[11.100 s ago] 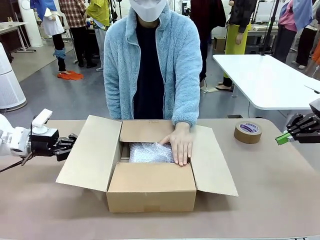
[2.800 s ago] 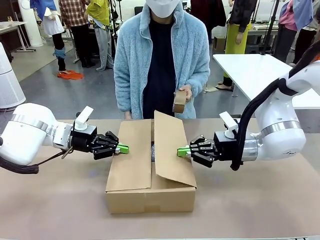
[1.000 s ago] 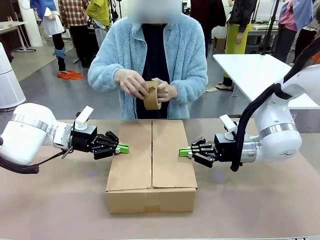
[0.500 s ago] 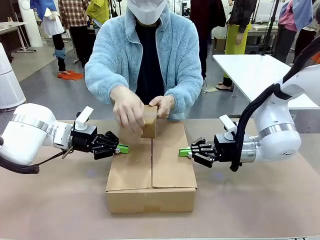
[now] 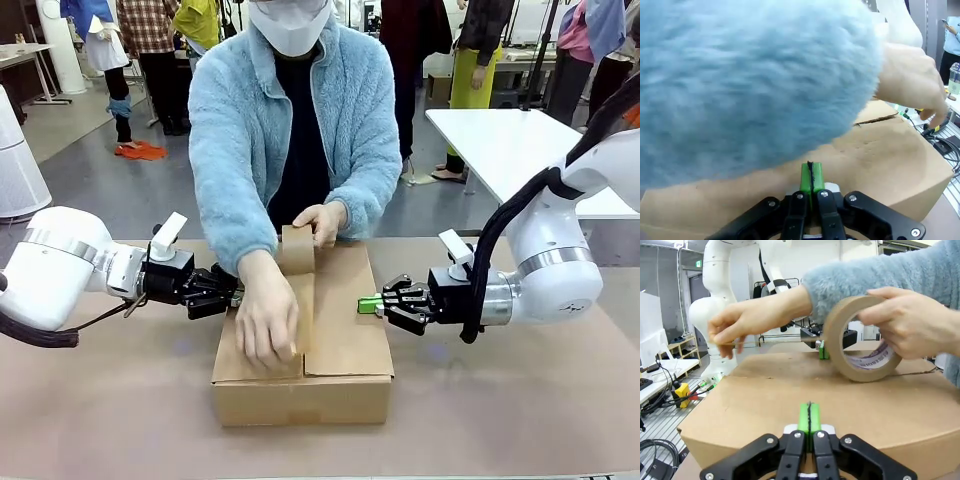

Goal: Wrap the clocks to prevent damage.
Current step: After the human seals the box with tape, release both hands from the side flaps of the Package Box.

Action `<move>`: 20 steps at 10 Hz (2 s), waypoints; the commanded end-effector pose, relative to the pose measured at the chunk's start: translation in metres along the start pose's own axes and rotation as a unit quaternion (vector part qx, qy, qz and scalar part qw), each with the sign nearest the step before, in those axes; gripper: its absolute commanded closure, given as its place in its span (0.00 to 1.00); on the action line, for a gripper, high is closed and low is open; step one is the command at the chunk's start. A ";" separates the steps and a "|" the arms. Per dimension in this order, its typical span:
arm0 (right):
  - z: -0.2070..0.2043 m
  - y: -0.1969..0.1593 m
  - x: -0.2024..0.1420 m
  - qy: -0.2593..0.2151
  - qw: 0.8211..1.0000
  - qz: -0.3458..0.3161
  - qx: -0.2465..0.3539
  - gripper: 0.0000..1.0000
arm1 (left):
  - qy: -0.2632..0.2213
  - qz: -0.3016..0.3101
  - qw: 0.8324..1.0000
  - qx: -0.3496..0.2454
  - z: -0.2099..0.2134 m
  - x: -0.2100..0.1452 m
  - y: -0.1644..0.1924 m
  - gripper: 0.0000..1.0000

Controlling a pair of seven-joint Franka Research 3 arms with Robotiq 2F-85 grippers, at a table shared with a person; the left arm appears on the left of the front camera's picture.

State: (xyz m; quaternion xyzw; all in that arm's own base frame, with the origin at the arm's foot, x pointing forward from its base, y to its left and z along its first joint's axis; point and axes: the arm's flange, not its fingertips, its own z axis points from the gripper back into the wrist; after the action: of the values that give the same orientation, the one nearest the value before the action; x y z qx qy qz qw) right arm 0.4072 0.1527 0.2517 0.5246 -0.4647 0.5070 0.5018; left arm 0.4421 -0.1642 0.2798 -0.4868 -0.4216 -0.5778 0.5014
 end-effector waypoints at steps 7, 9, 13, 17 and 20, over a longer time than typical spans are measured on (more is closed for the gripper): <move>0.000 0.000 -0.001 0.006 1.000 0.000 -0.005 0.99 | 0.003 0.002 1.000 0.004 -0.002 -0.002 0.000 1.00; 0.000 0.000 -0.001 0.006 1.000 0.000 -0.005 0.99 | 0.003 0.002 1.000 0.004 -0.002 -0.002 0.000 1.00; 0.000 0.000 -0.001 0.006 1.000 0.000 -0.005 0.99 | 0.003 0.002 1.000 0.004 -0.002 -0.002 0.000 1.00; 0.000 0.000 -0.001 0.006 1.000 0.000 -0.005 0.99 | 0.003 0.002 1.000 0.004 -0.002 -0.002 0.000 1.00; 0.000 0.000 -0.001 0.006 1.000 0.000 -0.005 0.99 | 0.003 0.002 1.000 0.004 -0.002 -0.002 0.000 1.00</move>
State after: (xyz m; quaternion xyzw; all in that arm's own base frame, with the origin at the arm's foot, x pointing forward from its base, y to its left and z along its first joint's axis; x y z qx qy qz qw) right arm 0.4074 0.1524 0.2514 0.5236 -0.4644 0.5072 0.5029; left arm 0.4420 -0.1642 0.2786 -0.4873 -0.4209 -0.5773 0.5021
